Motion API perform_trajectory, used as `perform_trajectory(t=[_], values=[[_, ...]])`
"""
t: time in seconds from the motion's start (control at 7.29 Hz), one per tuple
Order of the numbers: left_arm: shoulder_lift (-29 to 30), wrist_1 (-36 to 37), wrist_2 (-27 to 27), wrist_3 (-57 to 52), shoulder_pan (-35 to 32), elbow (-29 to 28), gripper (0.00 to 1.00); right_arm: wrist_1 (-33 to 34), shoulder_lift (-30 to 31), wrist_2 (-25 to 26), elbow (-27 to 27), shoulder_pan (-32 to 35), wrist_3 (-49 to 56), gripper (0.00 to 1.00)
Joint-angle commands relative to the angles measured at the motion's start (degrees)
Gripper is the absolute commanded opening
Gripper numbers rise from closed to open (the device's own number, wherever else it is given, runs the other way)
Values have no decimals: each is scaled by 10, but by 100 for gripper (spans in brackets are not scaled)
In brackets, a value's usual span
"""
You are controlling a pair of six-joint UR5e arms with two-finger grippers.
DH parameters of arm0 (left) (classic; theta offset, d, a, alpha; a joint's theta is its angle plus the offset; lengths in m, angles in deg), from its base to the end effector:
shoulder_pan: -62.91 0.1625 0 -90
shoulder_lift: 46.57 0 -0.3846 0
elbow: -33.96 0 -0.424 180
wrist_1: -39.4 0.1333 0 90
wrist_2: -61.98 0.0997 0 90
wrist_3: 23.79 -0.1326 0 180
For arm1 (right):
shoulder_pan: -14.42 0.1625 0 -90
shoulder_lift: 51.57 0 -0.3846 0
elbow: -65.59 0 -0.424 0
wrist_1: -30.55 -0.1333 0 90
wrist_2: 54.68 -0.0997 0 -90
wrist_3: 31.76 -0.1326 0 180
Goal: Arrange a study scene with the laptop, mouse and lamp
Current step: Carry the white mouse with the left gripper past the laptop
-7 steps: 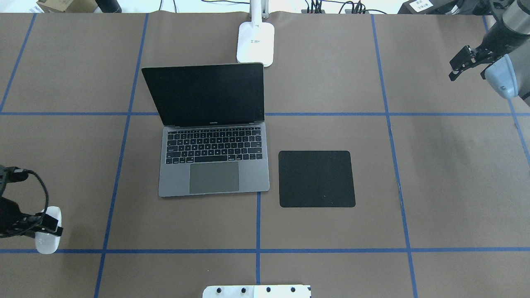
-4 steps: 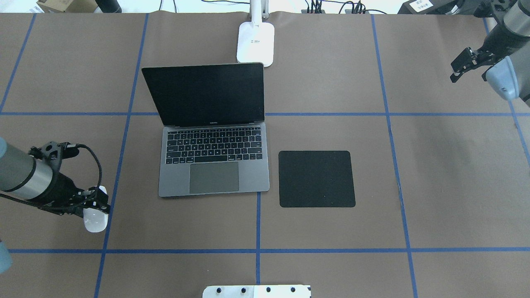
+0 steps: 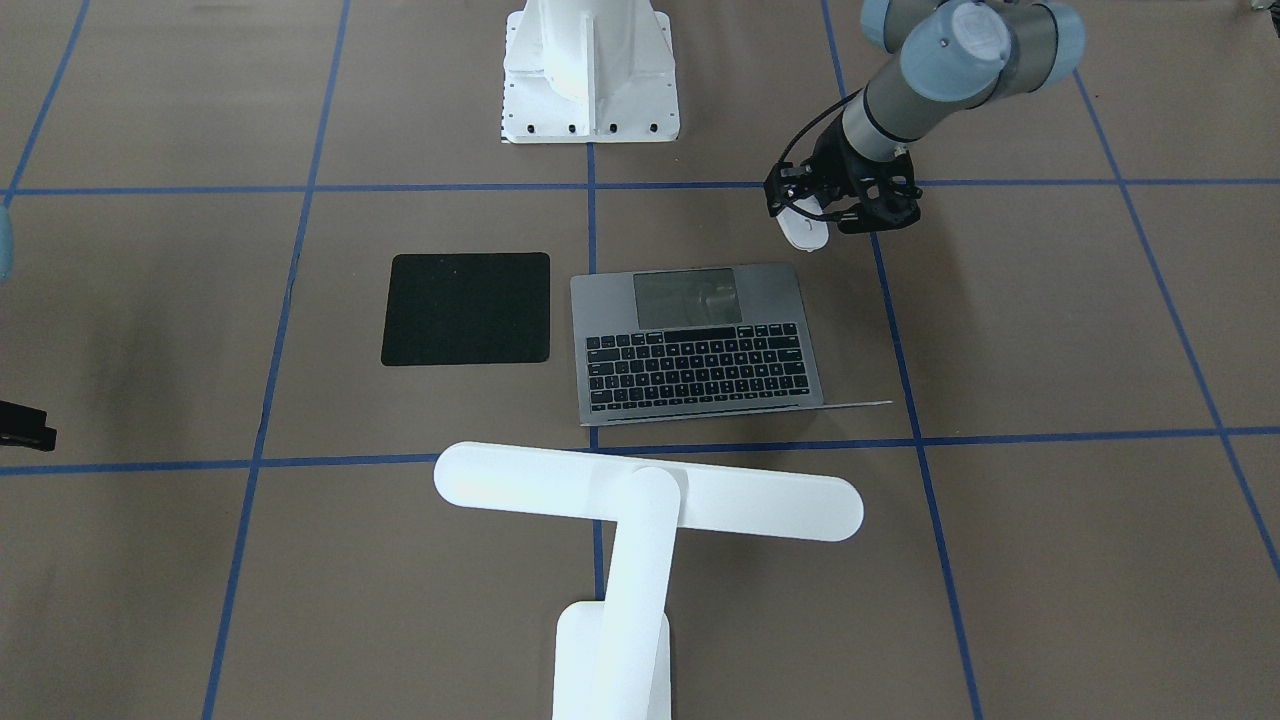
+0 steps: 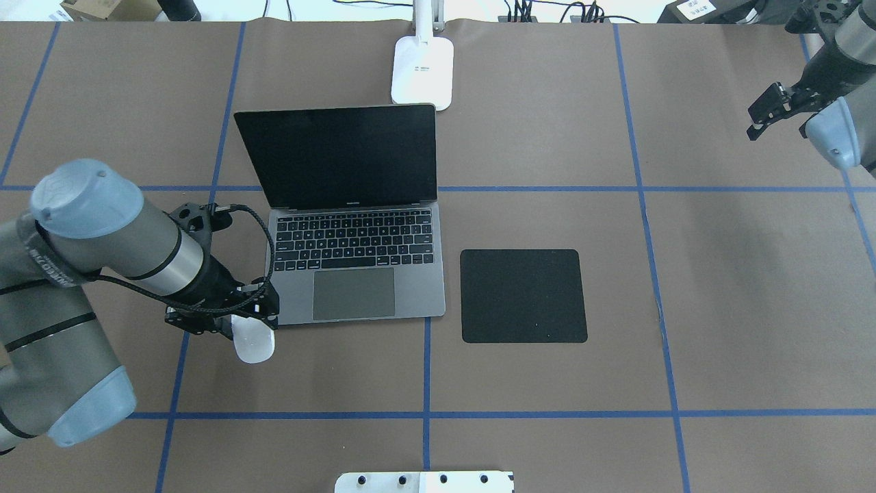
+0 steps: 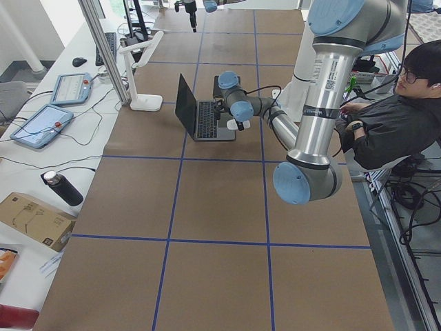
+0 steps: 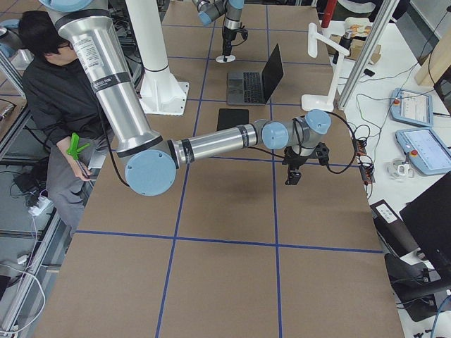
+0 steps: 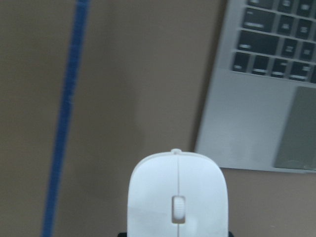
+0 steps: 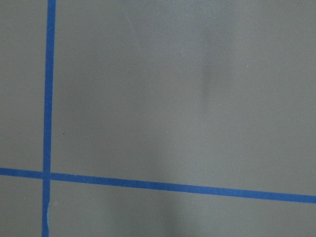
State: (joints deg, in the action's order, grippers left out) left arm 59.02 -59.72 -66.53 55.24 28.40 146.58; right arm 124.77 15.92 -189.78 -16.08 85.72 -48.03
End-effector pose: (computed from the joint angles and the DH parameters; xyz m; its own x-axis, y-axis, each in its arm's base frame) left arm 0.4495 -0.3706 0.2677 0.5609 -0.2049 -0.8021 -0.0414 0.9607 -0.2744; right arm -0.1784 -0.6498 0.4889 0.6926 -0.0673 0.7182 0.1268 0.9915 -0.0294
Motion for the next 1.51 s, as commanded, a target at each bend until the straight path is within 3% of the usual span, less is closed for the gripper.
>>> perform_trajectory(t=[0.0,0.69,1.1,1.37], values=[[99,97,3,16,25,-8,0,0,3,2,-2,1,0,99],[310,109,33,18,37,-195,0,0,3,19,-4,0,0,99],[361,103,34,17,46,-251,0,0,3,18,-10,1,-3,99],[426,100,34,17,51,-319,0,0,3,18,-9,0,-3,99]])
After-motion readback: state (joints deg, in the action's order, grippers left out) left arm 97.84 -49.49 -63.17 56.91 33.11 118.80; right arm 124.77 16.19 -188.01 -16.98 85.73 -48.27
